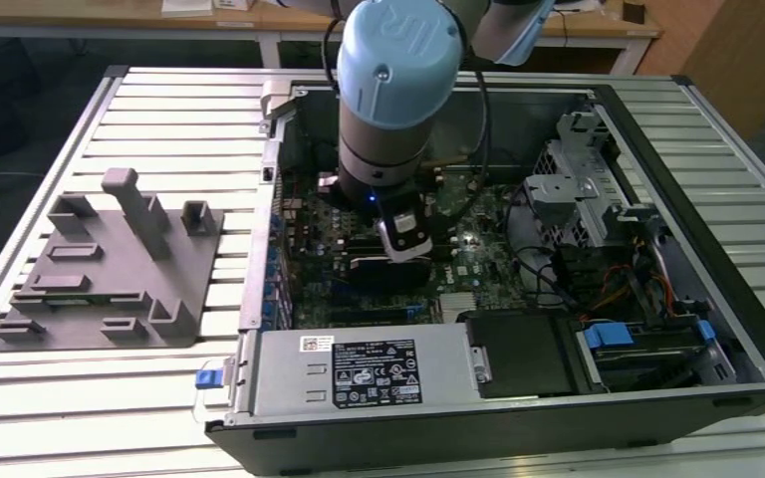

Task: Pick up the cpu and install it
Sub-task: 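Install the second cpu locking lever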

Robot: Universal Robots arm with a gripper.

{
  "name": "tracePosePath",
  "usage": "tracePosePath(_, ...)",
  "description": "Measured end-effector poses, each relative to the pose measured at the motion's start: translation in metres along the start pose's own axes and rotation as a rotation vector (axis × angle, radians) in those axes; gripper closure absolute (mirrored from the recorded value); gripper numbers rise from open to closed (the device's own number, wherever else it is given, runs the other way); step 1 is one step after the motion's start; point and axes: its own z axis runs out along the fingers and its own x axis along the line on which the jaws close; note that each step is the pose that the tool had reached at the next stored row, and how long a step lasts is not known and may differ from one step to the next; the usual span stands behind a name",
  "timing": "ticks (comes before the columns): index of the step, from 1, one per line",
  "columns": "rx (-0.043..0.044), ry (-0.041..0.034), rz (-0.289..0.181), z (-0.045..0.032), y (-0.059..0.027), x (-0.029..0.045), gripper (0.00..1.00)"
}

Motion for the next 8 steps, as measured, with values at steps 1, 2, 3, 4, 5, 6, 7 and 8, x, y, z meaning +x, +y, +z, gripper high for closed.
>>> tracePosePath(1, 0.0044, -0.0010, 0.000, -0.0015, 0.0011, 0.0002, 0.89)
tracePosePath(2, 0.0131, -0.0030, 0.001, -0.0023, 0.0019, 0.0004, 0.89)
tracePosePath(3, 0.0261, -0.0059, 0.002, -0.0026, 0.0025, 0.0005, 0.89)
tracePosePath(4, 0.0389, -0.0090, 0.004, -0.0029, 0.0030, 0.0006, 0.89)
tracePosePath(5, 0.0521, -0.0122, 0.006, -0.0030, 0.0036, 0.0007, 0.89)
tracePosePath(6, 0.0646, -0.0150, 0.007, -0.0030, 0.0044, 0.0007, 0.89)
tracePosePath(7, 0.0720, -0.0165, 0.007, -0.0026, 0.0057, 0.0004, 0.89)
tracePosePath(8, 0.0758, -0.0172, 0.007, -0.0020, 0.0072, -0.0005, 0.89)
